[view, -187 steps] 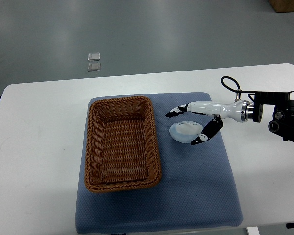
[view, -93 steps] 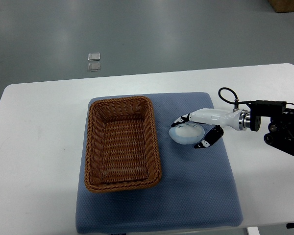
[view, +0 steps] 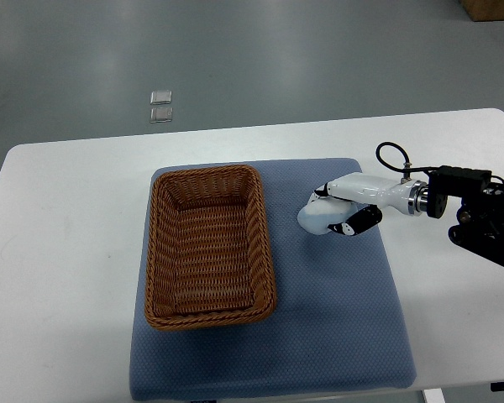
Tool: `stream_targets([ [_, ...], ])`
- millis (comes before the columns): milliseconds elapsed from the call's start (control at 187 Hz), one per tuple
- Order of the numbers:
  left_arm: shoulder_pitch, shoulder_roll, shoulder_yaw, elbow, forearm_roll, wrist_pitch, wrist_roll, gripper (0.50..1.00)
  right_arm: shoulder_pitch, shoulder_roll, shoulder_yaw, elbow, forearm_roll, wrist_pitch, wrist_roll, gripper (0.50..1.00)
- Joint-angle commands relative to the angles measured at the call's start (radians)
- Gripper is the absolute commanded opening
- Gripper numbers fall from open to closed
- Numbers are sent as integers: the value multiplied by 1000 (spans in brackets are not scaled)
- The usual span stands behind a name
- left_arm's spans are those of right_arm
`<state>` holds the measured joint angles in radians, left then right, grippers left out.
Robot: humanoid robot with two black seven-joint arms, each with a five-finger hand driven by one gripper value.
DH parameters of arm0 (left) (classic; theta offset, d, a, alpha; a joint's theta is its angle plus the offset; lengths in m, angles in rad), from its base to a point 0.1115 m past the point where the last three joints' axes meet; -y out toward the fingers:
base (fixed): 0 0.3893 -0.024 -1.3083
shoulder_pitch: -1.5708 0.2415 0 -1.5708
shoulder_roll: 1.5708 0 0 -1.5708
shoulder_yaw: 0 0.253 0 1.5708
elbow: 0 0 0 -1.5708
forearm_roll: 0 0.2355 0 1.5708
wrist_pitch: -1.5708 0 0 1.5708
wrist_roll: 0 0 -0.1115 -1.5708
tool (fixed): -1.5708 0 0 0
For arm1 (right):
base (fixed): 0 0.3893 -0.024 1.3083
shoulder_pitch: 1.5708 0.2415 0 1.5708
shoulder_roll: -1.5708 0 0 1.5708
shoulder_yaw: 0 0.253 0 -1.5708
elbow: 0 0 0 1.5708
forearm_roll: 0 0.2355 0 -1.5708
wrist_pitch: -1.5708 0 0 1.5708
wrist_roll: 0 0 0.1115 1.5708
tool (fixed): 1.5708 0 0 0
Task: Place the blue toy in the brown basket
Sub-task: 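Lift the toy with the right hand and carry it over the basket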
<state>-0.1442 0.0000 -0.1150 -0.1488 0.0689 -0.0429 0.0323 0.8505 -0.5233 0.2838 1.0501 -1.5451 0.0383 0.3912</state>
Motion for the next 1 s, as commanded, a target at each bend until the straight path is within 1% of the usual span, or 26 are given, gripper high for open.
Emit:
stream_targets([
  [0,0,0,0,0,0,0,0,1000,36,2,11,8,62,-3,0,500],
  [129,-1,0,0,0,0,0,0,1000,96,19,9,8,112,0,1,500],
  [305,-1,0,-2,0,0,0,0,1000,157,86,-11,5,161,8,8,500],
  [445,-1,0,-2,0,0,0,0,1000,226,177,-95,-12,177,9,15,500],
  [514,-1,0,-3,0,0,0,0,1000,251,213,-121,-41,184,8,21,500],
  [568,-1,0,-5,0,0,0,0,1000,255,240,-123,-68,191,9,28,511],
  [606,-1,0,-5,0,0,0,0,1000,257,263,-126,-79,195,11,31,531],
  [702,-1,0,-6,0,-1,0,0,1000,265,310,-141,-105,195,11,31,556],
  [750,-3,0,-6,0,-1,0,0,1000,266,338,-160,-124,195,9,31,586],
  [766,-3,0,-6,0,-1,0,0,1000,266,345,-164,-130,195,8,31,609],
  [772,-3,0,-6,0,-1,0,0,1000,266,345,-164,-130,195,8,31,609],
  [777,-3,0,-6,0,-1,0,0,1000,266,350,-166,-131,195,8,31,623],
  [782,-3,0,-6,0,-1,0,0,1000,266,350,-166,-131,195,8,31,623],
  [788,-3,0,-6,0,-1,0,0,1000,266,353,-166,-134,194,6,31,641],
  [793,-3,0,-6,0,-1,0,0,1000,266,353,-166,-134,194,6,31,641],
  [798,-3,0,-6,0,-1,0,0,1000,266,356,-166,-137,195,5,31,660],
  [804,-3,0,-6,0,-1,0,0,1000,266,356,-166,-137,195,5,31,660],
  [809,-3,0,-6,0,-1,0,0,1000,266,358,-166,-139,194,3,31,676],
  [825,-3,0,-6,0,-1,0,1,1000,266,361,-166,-140,194,3,31,690],
  [831,-3,0,-6,0,-1,0,0,1000,266,362,-166,-142,194,3,31,705],
  [857,-5,0,-6,0,-1,0,0,1000,265,365,-166,-143,194,2,31,725],
  [874,-5,0,-6,0,-1,0,0,1000,265,367,-164,-145,195,2,31,748],
  [911,-6,0,-6,0,-1,0,0,1000,265,367,-164,-145,194,0,31,768],
  [927,-8,0,-6,0,-1,0,0,1000,263,367,-164,-145,194,0,31,784],
  [975,-9,0,-6,0,-1,0,0,1000,263,367,-164,-143,194,0,31,799],
  [997,-9,0,-6,0,-1,0,0,1000,263,365,-164,-145,194,0,31,813],
])
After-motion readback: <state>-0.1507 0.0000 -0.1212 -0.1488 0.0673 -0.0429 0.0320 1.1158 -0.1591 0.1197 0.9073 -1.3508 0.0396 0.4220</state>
